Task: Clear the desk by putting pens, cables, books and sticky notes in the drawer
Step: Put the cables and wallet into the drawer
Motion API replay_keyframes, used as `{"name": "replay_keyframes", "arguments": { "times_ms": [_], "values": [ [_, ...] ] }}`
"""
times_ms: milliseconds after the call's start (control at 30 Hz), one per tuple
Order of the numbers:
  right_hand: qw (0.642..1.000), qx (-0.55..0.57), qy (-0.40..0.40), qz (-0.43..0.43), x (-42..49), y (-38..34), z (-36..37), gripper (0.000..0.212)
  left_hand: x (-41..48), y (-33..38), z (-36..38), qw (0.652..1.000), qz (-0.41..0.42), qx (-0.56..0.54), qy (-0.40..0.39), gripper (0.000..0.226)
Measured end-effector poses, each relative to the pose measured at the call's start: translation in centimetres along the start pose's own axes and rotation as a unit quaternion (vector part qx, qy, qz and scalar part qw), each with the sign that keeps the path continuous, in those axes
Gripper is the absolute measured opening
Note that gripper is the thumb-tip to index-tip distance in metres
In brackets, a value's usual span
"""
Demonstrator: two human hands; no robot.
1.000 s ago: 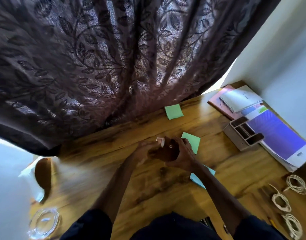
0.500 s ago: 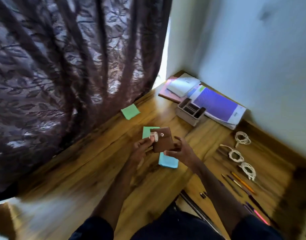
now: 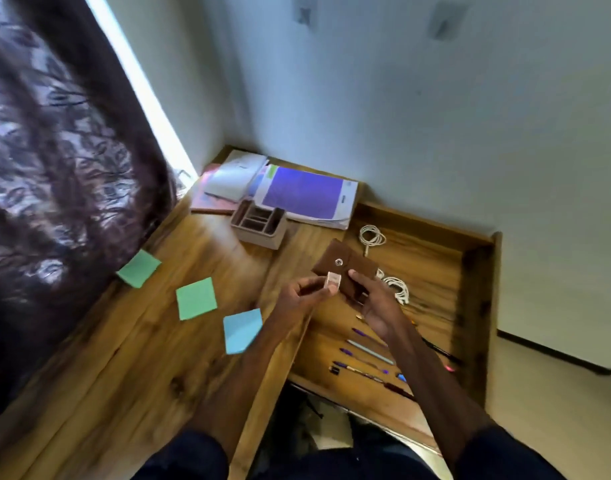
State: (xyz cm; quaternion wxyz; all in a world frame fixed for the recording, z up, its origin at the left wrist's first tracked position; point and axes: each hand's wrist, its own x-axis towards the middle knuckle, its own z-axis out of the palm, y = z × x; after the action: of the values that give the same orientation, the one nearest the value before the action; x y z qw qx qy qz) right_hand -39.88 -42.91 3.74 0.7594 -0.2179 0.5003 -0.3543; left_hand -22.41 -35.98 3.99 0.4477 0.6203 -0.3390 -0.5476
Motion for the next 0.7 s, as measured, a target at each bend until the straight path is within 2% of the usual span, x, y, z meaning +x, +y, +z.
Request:
{"name": "replay_keyframes", "arguments": {
  "times_ms": [67, 167, 267, 467, 567, 700],
  "values": [
    [1.000, 0.007, 0.013, -0.005, 0.8, -1.8, -2.3, 0.028, 1.7, 0.2, 2.5, 0.996, -0.001, 0.083, -0.038, 0.049],
    [0.999, 0.012, 0.050, -0.011, 3.0, -4.0, -5.8, 0.017, 3.8, 0.3, 6.1, 0.982, -0.004, 0.182, -0.057, 0.044],
    [0.993, 0.013, 0.117, -0.015, 6.4, -6.0, -9.4, 0.011, 6.1, 0.2, 9.2, 0.972, 0.000, 0.229, -0.048, 0.032],
    [0.964, -0.060, 0.258, -0.015, 14.3, -8.4, -15.3, 0.006, 10.9, -1.3, 12.9, 0.946, -0.003, 0.325, -0.004, 0.050],
    [0.950, -0.073, 0.304, 0.007, 18.3, -8.5, -17.6, 0.012, 12.7, -1.6, 14.4, 0.939, -0.016, 0.343, -0.005, 0.041],
    [0.948, -0.057, 0.313, 0.035, 22.0, -7.8, -18.9, 0.025, 14.7, -2.3, 15.1, 0.934, -0.025, 0.357, -0.016, 0.039]
  ]
}}
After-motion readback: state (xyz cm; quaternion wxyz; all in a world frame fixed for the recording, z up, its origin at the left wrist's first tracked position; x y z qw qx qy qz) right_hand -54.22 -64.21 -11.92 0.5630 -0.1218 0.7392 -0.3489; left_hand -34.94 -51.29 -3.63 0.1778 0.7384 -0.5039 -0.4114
